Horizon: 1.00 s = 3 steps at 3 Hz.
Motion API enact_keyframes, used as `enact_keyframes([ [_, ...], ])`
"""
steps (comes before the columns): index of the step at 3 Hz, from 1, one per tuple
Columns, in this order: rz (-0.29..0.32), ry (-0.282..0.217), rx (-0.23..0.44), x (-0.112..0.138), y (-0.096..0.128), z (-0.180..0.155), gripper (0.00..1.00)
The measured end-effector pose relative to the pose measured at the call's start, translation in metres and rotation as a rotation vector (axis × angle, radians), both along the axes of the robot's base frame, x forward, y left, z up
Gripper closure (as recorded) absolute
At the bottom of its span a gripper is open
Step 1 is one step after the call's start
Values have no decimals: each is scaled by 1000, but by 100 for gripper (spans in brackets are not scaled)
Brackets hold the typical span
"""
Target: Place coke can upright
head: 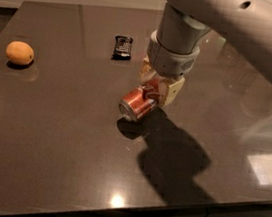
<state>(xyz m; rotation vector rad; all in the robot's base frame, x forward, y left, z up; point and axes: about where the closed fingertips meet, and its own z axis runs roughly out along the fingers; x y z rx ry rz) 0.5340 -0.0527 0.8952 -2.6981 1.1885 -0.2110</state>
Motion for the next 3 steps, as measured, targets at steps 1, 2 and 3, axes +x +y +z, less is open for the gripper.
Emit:
enact_keyframes([
  [1,1,-117,35,8,-14,22,100],
  [2,58,-238,80,7,-23,38,100],
  [3,193,-425,137,11,-25,57,100],
])
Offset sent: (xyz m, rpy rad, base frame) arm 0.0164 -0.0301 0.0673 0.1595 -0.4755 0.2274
